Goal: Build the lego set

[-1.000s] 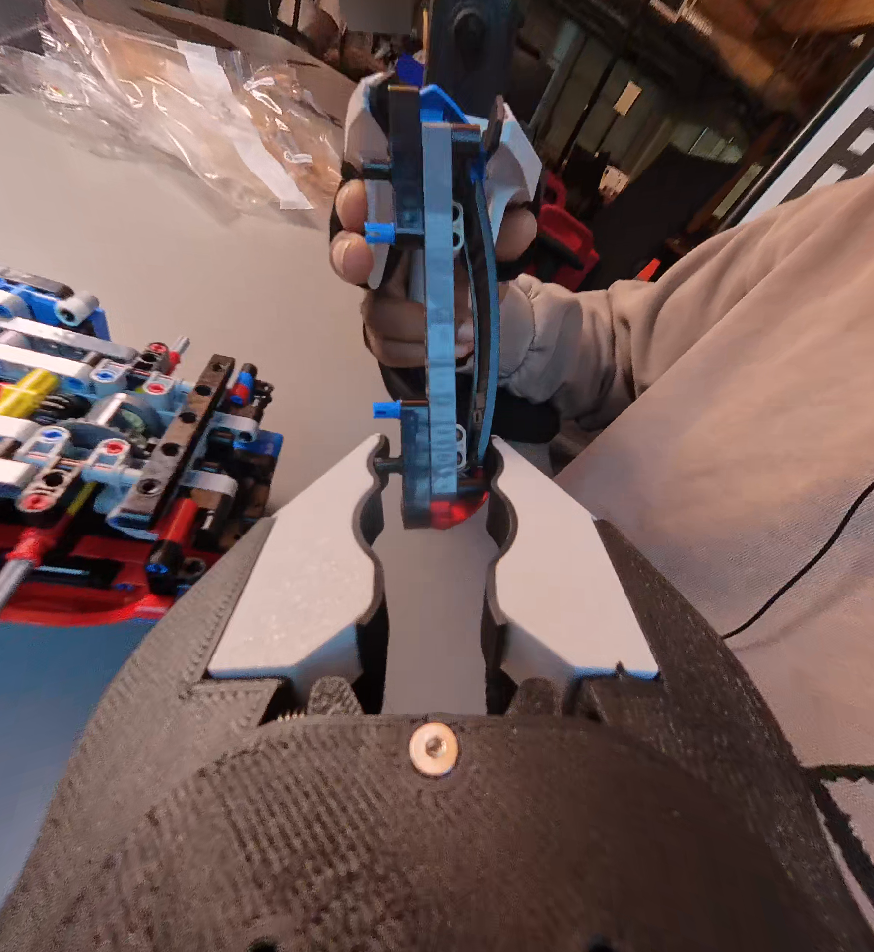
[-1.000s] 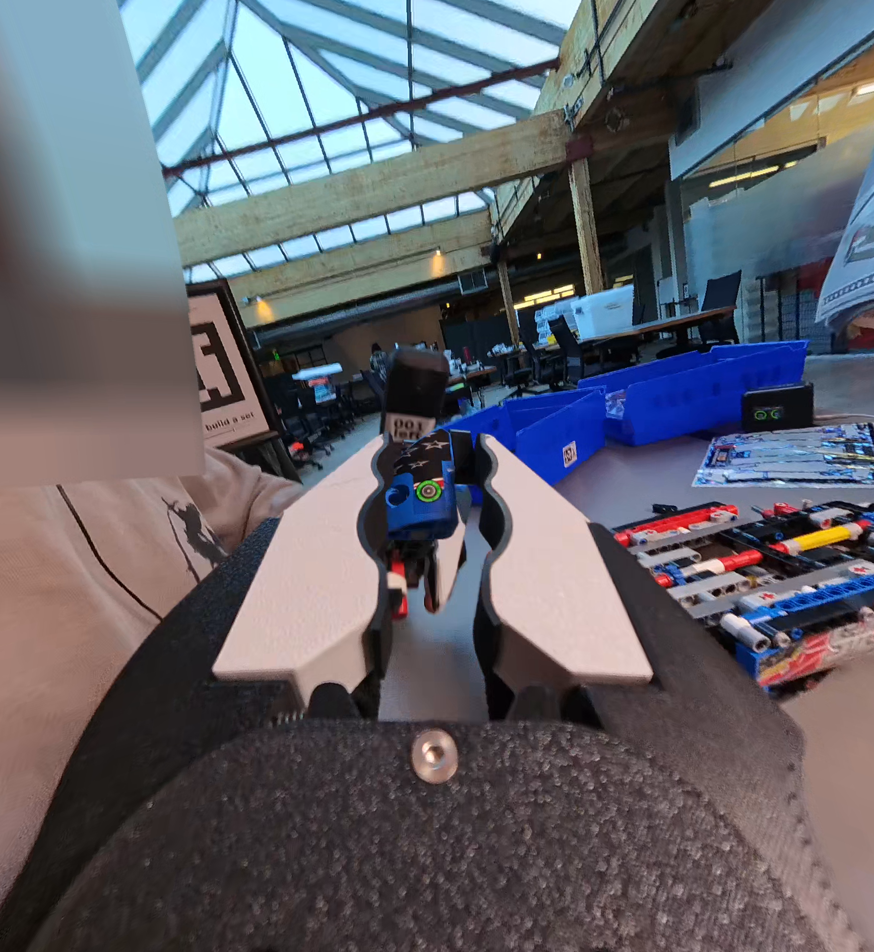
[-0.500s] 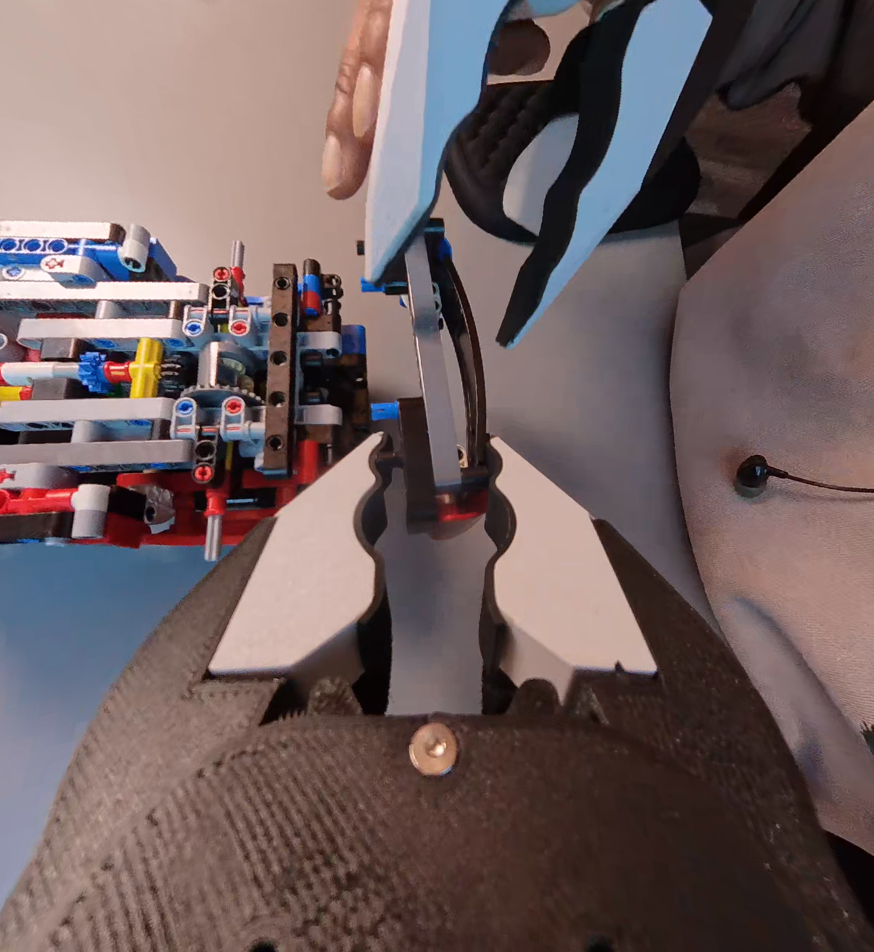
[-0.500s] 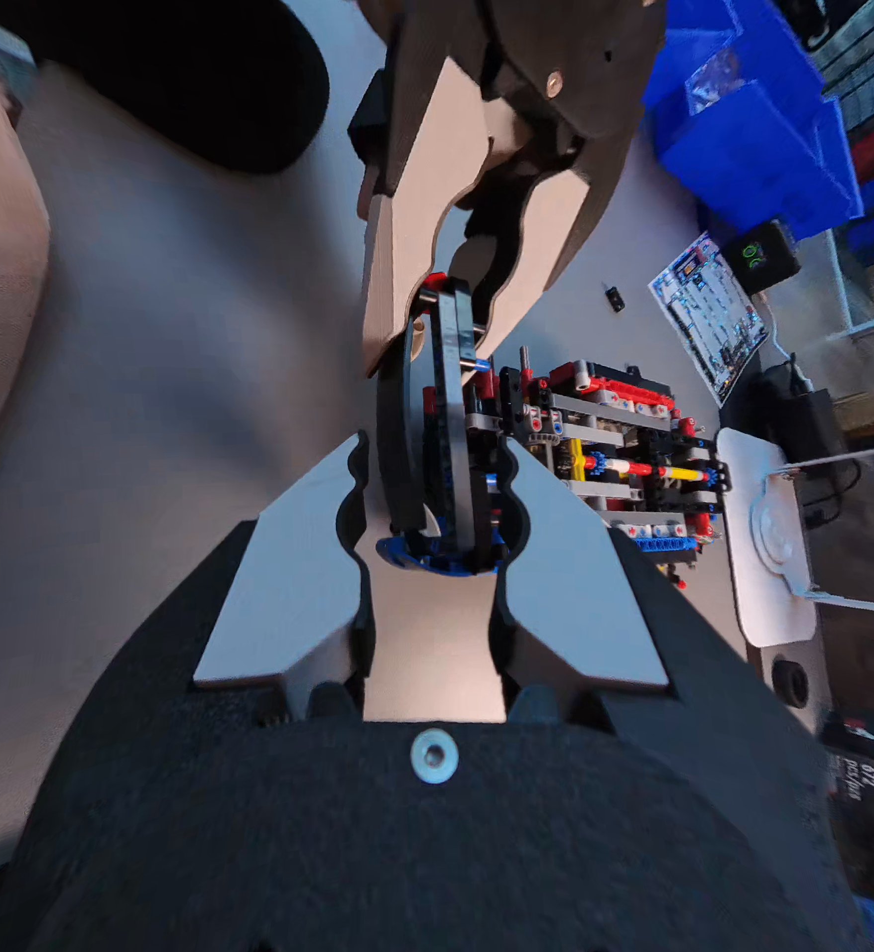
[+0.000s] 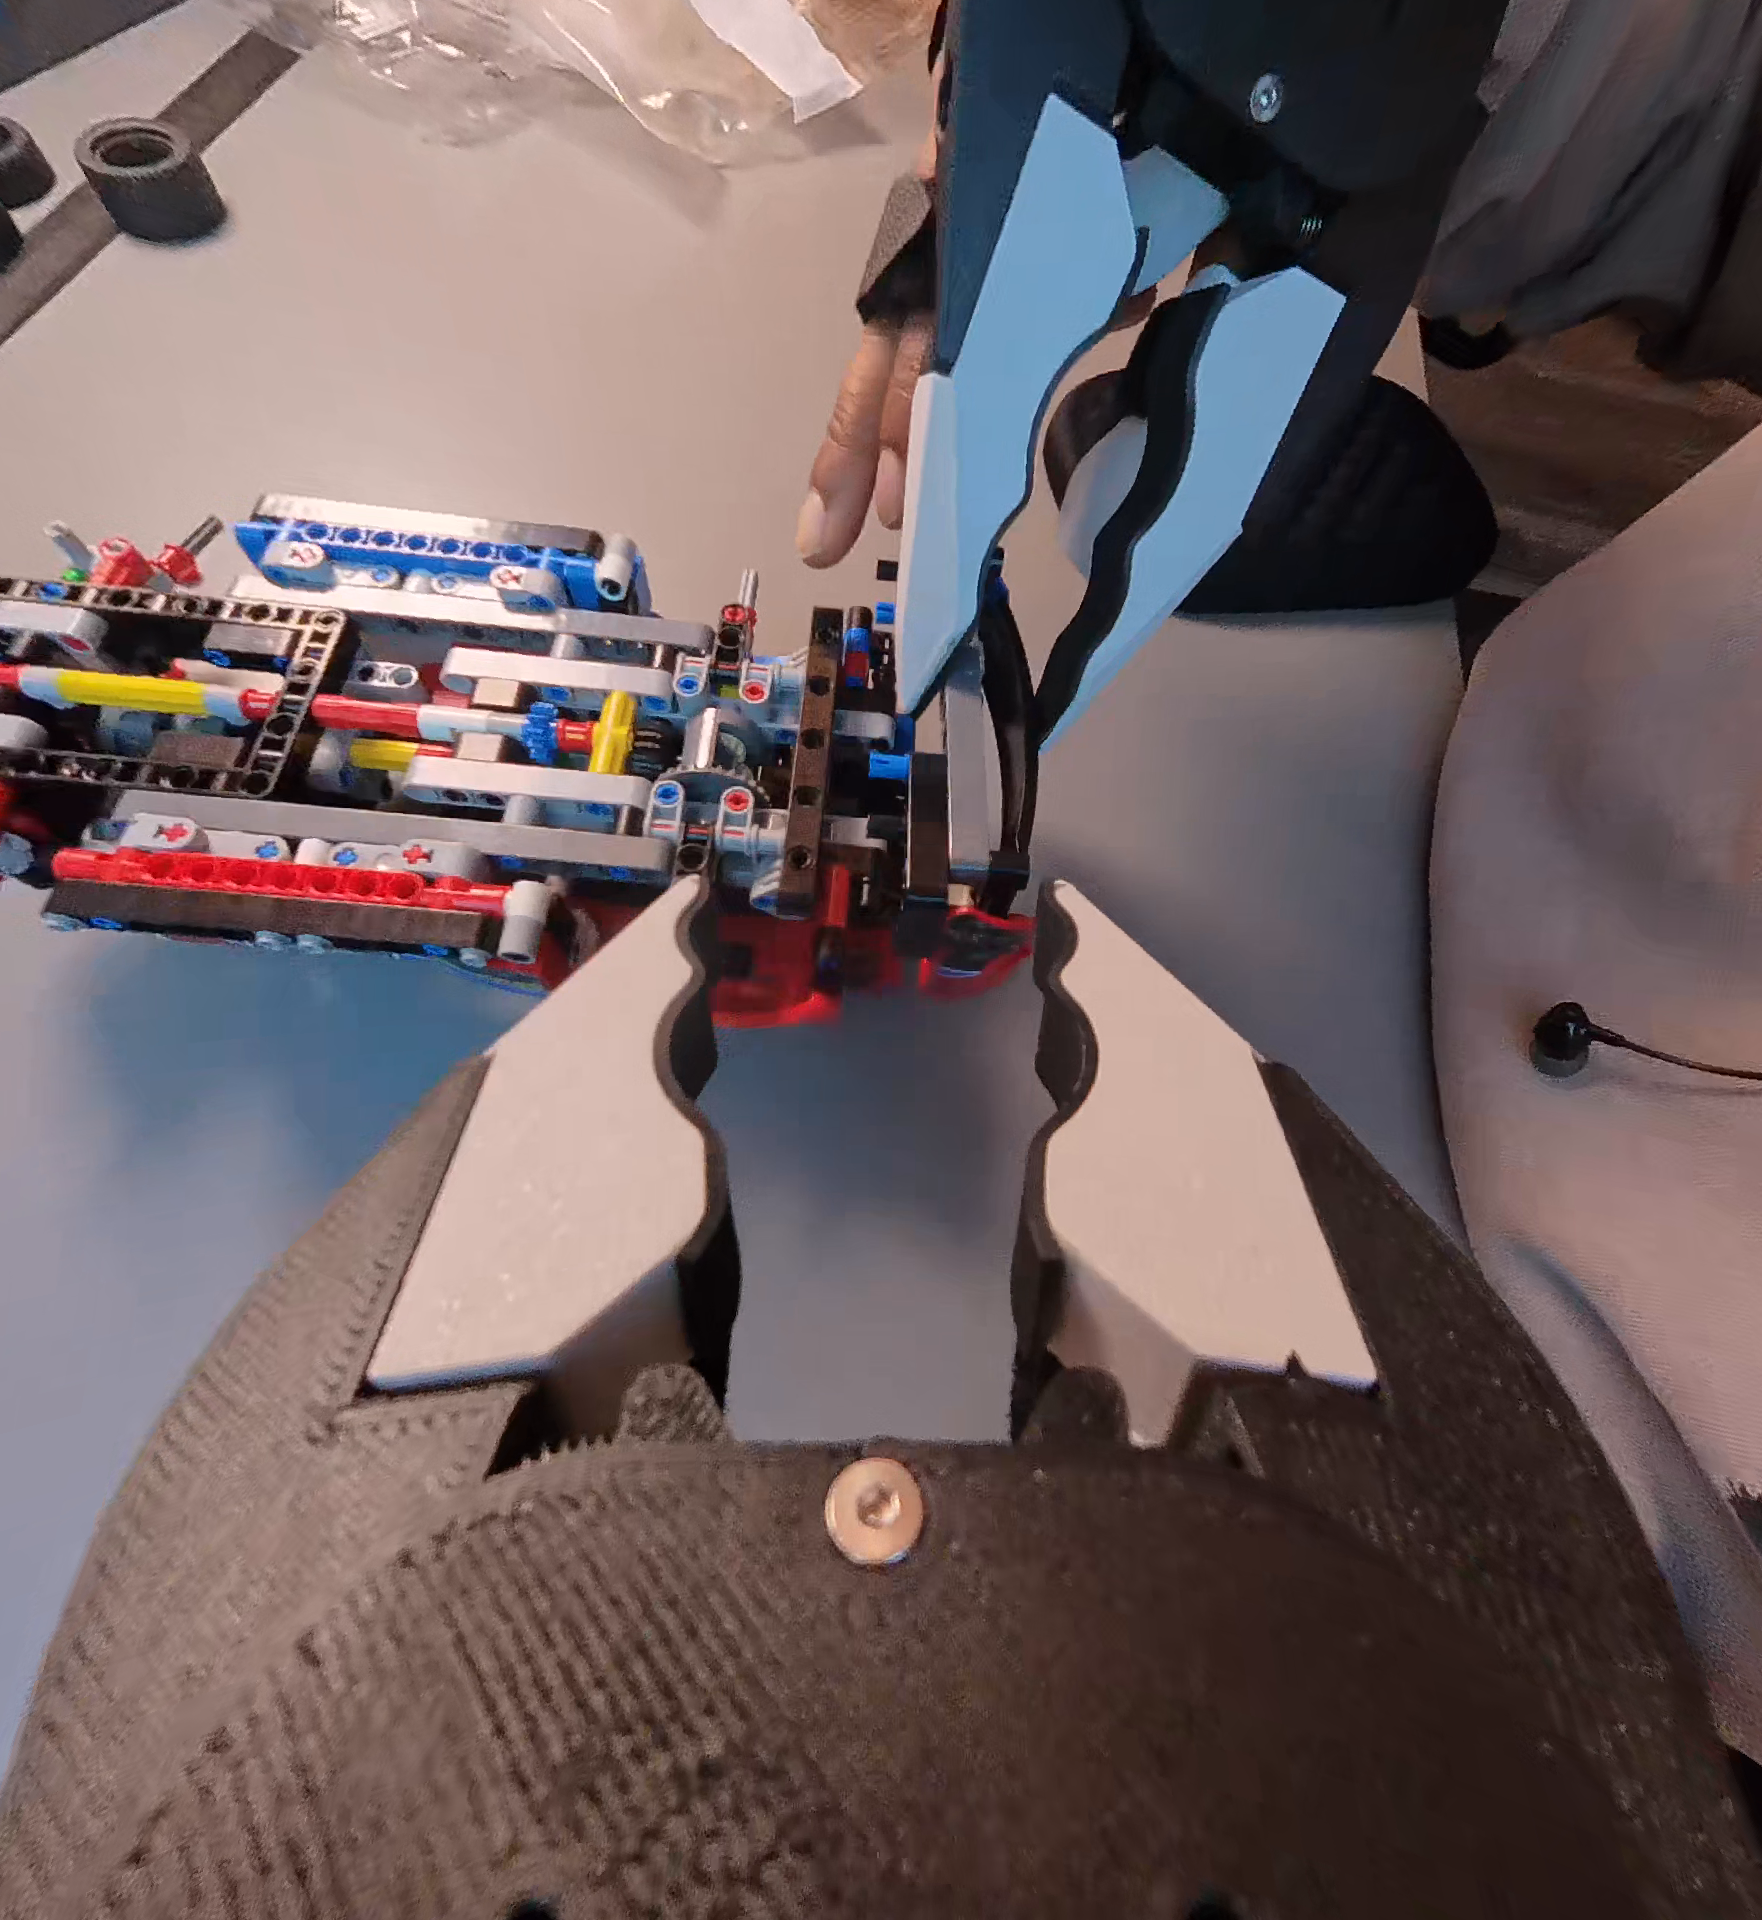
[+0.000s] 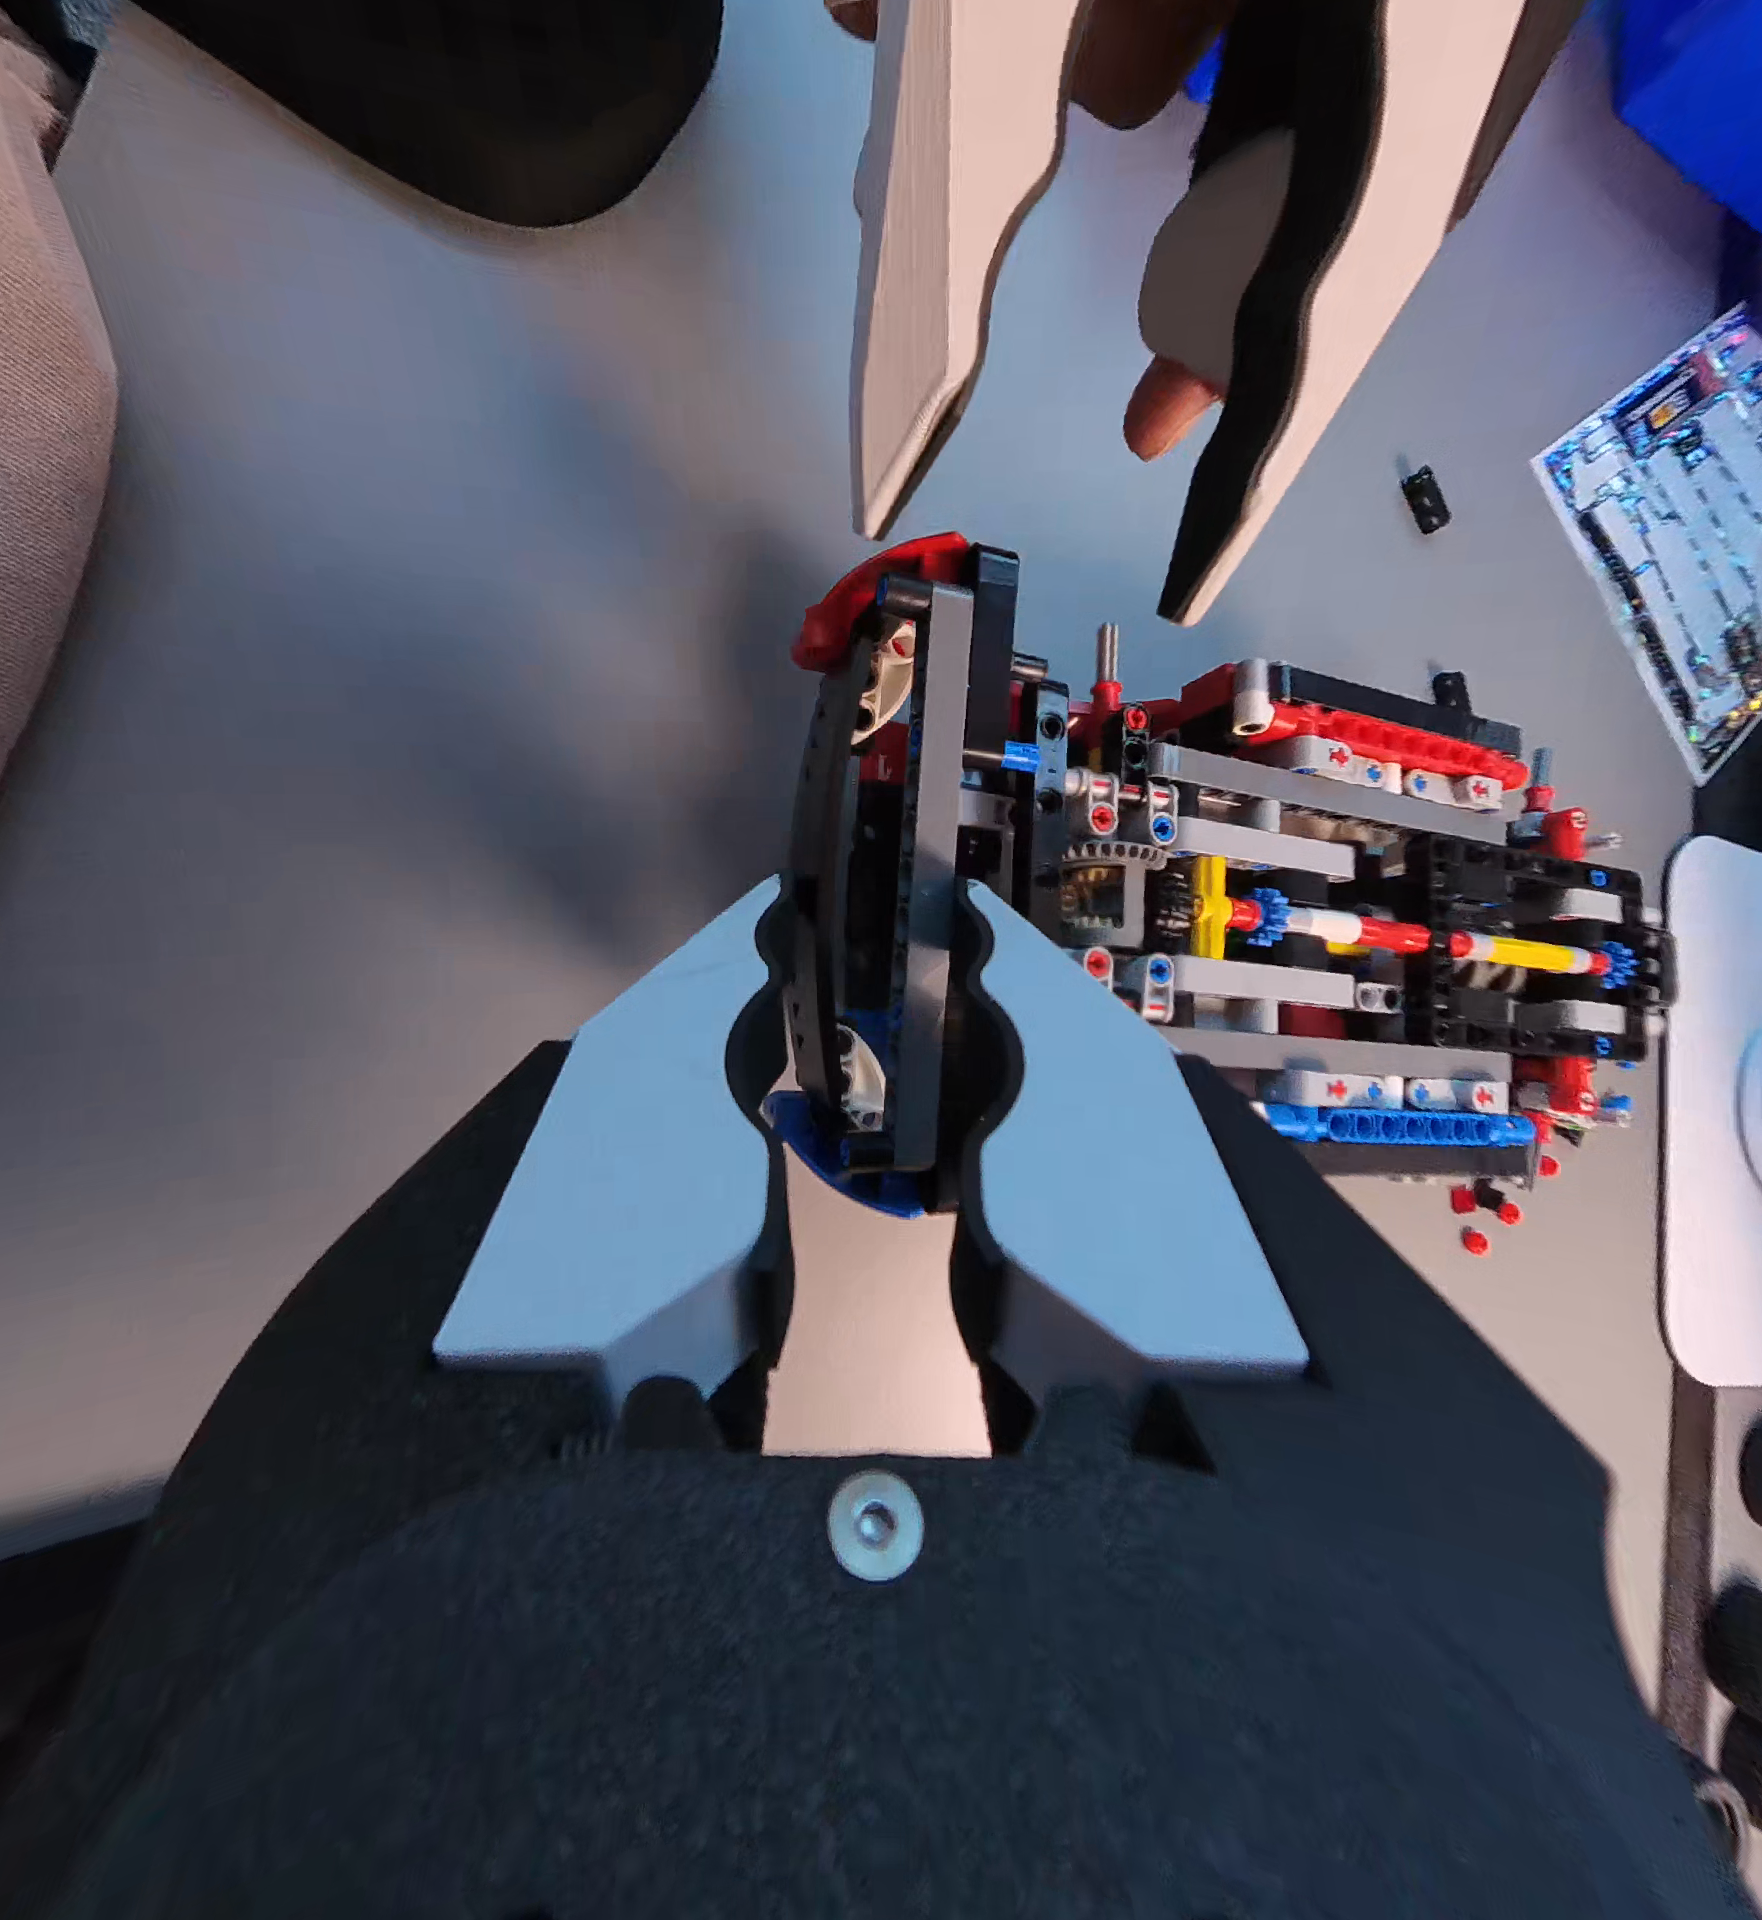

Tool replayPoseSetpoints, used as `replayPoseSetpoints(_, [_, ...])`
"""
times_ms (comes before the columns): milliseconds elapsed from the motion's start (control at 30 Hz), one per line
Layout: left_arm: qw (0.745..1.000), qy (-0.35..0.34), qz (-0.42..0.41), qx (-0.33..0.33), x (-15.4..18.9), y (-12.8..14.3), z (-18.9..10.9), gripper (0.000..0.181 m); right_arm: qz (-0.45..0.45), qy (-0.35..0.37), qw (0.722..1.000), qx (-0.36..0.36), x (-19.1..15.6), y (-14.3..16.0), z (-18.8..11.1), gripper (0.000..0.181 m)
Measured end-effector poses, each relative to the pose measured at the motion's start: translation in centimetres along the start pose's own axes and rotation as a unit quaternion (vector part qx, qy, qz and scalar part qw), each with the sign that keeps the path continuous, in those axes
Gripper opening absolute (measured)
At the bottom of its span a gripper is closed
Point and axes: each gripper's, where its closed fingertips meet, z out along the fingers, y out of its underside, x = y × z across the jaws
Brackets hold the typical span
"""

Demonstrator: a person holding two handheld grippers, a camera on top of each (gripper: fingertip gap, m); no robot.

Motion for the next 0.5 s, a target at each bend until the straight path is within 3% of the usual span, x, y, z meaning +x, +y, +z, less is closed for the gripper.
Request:
replayPoseSetpoints(167, [1.000, 0.000, 0.007, -0.028, -0.2, 1.3, 2.0, 0.063, -0.008, -0.021, 0.999, -0.024, 0.2, 0.5, 1.1, 0.025])
replayPoseSetpoints(500, [0.999, 0.007, 0.007, -0.034, -0.7, 1.4, 3.0, 0.049, 0.002, -0.023, 0.999, -0.027, 0.6, 0.6, 1.5, 0.025])
